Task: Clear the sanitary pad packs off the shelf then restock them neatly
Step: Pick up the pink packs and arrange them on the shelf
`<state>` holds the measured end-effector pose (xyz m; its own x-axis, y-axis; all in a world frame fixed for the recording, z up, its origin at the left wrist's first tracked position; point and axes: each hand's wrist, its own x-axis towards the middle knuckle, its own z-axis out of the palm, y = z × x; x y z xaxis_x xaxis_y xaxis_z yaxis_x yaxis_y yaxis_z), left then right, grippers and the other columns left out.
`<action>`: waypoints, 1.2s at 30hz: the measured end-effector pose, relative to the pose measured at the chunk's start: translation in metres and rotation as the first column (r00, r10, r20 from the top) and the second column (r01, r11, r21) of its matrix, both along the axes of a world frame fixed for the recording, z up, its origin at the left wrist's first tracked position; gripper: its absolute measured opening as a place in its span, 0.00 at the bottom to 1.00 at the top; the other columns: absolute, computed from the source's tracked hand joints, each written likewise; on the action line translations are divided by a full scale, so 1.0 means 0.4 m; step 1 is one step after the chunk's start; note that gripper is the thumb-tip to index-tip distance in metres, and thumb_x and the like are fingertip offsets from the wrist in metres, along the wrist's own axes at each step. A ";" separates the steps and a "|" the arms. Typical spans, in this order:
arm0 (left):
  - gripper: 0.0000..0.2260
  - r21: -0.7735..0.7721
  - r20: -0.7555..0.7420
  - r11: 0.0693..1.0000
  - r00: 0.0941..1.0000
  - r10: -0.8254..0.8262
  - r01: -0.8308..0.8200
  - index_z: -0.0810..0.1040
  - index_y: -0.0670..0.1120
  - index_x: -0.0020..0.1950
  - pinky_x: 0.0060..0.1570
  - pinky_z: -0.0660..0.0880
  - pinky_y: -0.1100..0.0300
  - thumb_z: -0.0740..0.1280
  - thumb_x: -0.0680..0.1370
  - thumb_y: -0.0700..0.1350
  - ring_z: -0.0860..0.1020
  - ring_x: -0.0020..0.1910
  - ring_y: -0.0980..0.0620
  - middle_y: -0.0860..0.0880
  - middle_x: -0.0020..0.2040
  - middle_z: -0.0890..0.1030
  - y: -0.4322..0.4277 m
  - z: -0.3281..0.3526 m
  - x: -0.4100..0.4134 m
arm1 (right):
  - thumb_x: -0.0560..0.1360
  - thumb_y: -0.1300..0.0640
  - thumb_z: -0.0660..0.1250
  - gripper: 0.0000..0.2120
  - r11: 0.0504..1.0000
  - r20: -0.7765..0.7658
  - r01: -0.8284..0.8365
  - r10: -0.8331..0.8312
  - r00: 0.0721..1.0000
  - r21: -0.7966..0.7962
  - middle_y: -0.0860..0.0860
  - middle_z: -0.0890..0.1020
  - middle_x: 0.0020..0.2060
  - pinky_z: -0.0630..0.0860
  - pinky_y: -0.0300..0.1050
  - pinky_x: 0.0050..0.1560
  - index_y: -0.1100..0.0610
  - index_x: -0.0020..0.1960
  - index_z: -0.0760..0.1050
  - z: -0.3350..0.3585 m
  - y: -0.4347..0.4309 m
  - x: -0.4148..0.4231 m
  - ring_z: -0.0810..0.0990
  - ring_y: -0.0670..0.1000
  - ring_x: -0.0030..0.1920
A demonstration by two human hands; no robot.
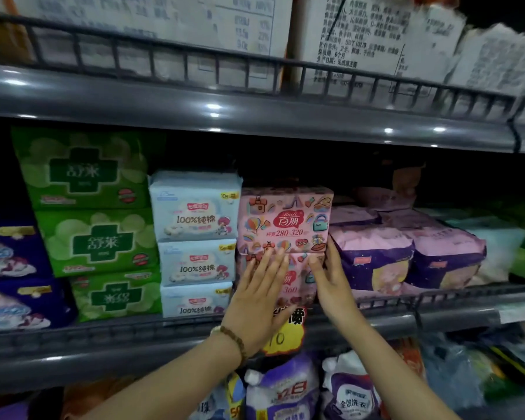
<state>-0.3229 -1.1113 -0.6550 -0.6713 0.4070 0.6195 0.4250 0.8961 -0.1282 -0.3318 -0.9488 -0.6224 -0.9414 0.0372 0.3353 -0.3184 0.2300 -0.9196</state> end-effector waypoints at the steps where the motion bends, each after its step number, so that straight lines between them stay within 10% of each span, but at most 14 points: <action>1: 0.36 0.004 -0.003 1.000 1.000 0.015 -0.015 0.52 0.42 0.78 0.70 0.55 0.48 0.53 0.77 0.63 0.54 0.76 0.47 0.45 0.77 0.56 0.001 -0.007 -0.002 | 0.80 0.50 0.57 0.28 1.000 -0.007 -0.001 0.001 1.000 -0.003 0.43 0.69 0.70 0.70 0.36 0.61 0.45 0.77 0.51 -0.008 -0.002 -0.004 0.69 0.43 0.68; 10: 0.36 0.016 -0.003 0.995 0.995 0.096 -0.096 0.52 0.41 0.78 0.70 0.53 0.48 0.51 0.78 0.64 0.53 0.76 0.46 0.44 0.78 0.54 0.011 -0.024 -0.005 | 0.79 0.58 0.62 0.29 0.996 -0.088 -0.032 0.025 0.996 -0.085 0.47 0.69 0.70 0.72 0.26 0.53 0.48 0.76 0.54 -0.037 -0.015 0.014 0.70 0.40 0.67; 14: 0.36 0.050 -0.008 0.992 0.993 0.115 -0.114 0.51 0.42 0.77 0.70 0.54 0.48 0.51 0.77 0.64 0.54 0.76 0.45 0.45 0.77 0.55 0.021 -0.020 0.005 | 0.79 0.47 0.58 0.34 0.995 -0.157 0.014 0.002 0.988 0.102 0.39 0.46 0.75 0.57 0.15 0.55 0.47 0.78 0.43 -0.040 -0.018 0.047 0.49 0.24 0.68; 20: 0.35 0.079 0.005 0.985 0.988 0.153 -0.153 0.48 0.42 0.78 0.73 0.52 0.50 0.44 0.79 0.65 0.50 0.76 0.47 0.45 0.78 0.53 0.001 -0.009 0.001 | 0.79 0.40 0.48 0.32 0.808 -0.223 0.058 0.091 0.971 0.586 0.35 0.27 0.71 0.58 0.44 0.73 0.41 0.74 0.32 -0.080 0.028 0.019 0.41 0.39 0.74; 31: 0.37 -0.005 0.030 0.982 0.981 0.189 -0.189 0.55 0.37 0.75 0.70 0.64 0.48 0.41 0.79 0.66 0.56 0.75 0.45 0.40 0.76 0.58 -0.025 0.009 0.011 | 0.69 0.62 0.74 0.52 0.449 -0.546 0.464 0.065 0.835 0.763 0.51 0.44 0.78 0.57 0.50 0.72 0.55 0.78 0.40 -0.053 0.058 -0.062 0.47 0.52 0.77; 36: 0.35 -0.004 -0.020 0.989 0.989 0.146 -0.146 0.55 0.37 0.75 0.67 0.69 0.48 0.42 0.80 0.64 0.57 0.74 0.45 0.40 0.75 0.60 -0.017 0.027 0.040 | 0.74 0.58 0.68 0.41 0.442 -0.639 0.553 0.061 0.767 0.706 0.55 0.51 0.77 0.51 0.51 0.77 0.58 0.78 0.47 -0.060 0.043 -0.036 0.48 0.54 0.77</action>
